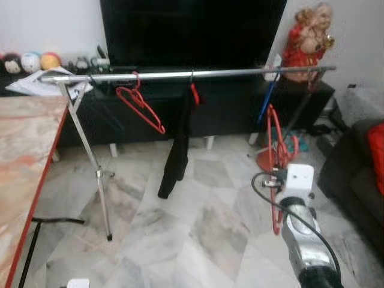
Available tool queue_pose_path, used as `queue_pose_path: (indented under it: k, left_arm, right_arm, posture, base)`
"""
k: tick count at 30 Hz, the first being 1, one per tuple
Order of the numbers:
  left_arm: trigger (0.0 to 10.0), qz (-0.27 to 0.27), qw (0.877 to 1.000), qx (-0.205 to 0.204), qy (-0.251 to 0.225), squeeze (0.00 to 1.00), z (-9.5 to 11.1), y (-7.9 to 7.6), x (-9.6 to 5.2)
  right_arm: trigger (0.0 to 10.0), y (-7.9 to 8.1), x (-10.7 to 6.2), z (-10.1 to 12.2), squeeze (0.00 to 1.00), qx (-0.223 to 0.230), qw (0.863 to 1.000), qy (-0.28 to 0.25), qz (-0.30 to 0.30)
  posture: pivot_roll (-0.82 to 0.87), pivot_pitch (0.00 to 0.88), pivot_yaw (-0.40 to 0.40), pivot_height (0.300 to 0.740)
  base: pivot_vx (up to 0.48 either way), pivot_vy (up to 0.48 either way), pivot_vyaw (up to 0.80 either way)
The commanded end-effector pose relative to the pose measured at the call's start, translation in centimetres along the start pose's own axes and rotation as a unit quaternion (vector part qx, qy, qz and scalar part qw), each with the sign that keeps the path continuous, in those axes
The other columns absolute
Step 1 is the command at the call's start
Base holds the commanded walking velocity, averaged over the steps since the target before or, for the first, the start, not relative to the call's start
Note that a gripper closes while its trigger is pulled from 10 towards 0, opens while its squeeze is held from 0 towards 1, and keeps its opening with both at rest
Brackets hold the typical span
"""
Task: Hang hanger
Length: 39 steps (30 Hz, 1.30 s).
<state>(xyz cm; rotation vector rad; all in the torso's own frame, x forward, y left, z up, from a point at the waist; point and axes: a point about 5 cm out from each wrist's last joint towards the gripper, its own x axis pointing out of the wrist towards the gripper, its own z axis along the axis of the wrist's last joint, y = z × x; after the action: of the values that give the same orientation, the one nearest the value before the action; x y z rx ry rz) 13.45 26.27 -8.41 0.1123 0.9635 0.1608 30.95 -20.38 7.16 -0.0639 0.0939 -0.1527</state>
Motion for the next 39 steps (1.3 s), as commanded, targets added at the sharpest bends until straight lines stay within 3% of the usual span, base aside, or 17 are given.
queue_pose_path:
  k: [1,25,28,33,39]
  left_arm:
    - [10.0,-0.010,1.000,0.004,0.007,0.00,-0.4,-0.7,0.0]
    - [10.0,-0.010,1.000,0.003,0.007,0.00,-0.3,-0.7,0.0]
    - [10.0,-0.011,1.000,0.003,0.007,0.00,-0.3,-0.7,0.0]
    - [10.0,-0.012,1.000,0.003,0.007,0.00,-0.3,-0.7,0.0]
    - [10.0,-0.010,1.000,0.003,0.006,0.00,-0.3,-0.6,0.0]
  right_arm:
    - [10.0,-1.0,0.1,0.0,0.00,0.002,1.000,0.000,-0.016]
    - [10.0,-1.2,0.4,-0.1,0.00,-0.008,1.000,0.002,-0.018]
    - [10.0,-1.4,0.3,-1.1,0.00,-0.014,0.999,0.030,-0.023]
    - [10.0,-1.4,-0.5,-5.0,0.00,-0.052,0.985,0.164,-0.006]
    - [10.0,-0.8,-0.3,-4.3,0.00,-0.032,0.991,0.133,0.000]
  posture:
    - [0.02,0.000,-0.060,0.740]
    - [0.02,0.000,-0.058,0.740]
    - [0.02,0.000,-0.058,0.740]
    - [0.02,0.000,-0.058,0.740]
    - [0.03,0.000,-0.056,0.740]
  base:
    - [0.262,0.000,0.00]
    - [0.262,0.000,0.00]
    - [0.262,0.000,0.00]
    - [0.261,0.000,0.00]
    - [0.262,0.000,0.00]
